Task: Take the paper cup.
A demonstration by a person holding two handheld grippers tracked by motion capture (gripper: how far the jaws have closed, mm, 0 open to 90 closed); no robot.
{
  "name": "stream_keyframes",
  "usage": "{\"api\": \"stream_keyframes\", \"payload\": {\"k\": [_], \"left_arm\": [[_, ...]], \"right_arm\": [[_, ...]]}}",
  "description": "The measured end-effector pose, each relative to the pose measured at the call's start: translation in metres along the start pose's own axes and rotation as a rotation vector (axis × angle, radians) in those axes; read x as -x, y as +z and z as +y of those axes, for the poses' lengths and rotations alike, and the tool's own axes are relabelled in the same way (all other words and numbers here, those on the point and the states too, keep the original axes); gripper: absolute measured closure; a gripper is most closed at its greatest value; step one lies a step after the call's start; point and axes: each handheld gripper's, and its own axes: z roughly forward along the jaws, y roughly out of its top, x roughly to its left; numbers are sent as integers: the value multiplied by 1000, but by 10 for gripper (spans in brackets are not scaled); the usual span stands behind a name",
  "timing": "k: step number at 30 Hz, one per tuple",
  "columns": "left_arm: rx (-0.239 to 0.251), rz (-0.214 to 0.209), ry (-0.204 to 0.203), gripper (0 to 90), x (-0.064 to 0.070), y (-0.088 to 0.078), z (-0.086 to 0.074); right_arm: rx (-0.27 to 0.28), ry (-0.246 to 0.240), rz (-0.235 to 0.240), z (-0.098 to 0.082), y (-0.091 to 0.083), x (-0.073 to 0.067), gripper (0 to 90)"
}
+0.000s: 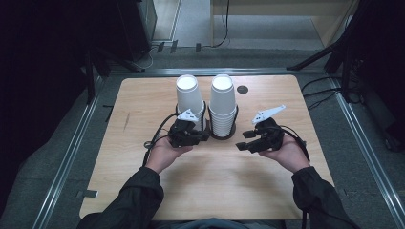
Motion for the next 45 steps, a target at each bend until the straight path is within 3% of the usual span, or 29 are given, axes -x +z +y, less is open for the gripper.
{"api": "stream_keyframes", "payload": {"k": [5, 11, 14, 17, 21, 25, 27, 32, 35, 40, 45], "left_arm": [[0, -11, -20, 836, 0, 1, 10], [15, 0, -27, 869, -1, 1, 24], [26, -13, -62, 896, -2, 0, 30], [-1, 18, -50, 900, 0, 2, 35], [32, 18, -91, 900, -2, 2, 41], [26, 43, -76, 900, -1, 3, 46], [38, 30, -118, 900, -3, 2, 49], [33, 35, -120, 899, -3, 6, 50], [28, 38, -114, 898, -3, 7, 50], [37, 49, -109, 898, -2, 7, 50], [66, 92, -98, 899, 4, 8, 51]], "right_arm": [[-5, 7, 3, 11, -4, 7, 386], [22, -7, -33, 28, -12, 14, 383], [20, -7, -32, 35, -16, 16, 383], [24, -7, -30, 42, -17, 19, 366], [47, -13, -50, 53, -23, 21, 355], [54, -9, -51, 63, -27, 23, 344], [41, -13, -52, 73, -29, 23, 314], [14, -18, -61, 93, -27, 25, 253], [28, -3, -73, 103, -28, 29, 211], [34, -26, -62, 122, -29, 28, 176], [26, -48, -69, 142, -24, 26, 159]]}}
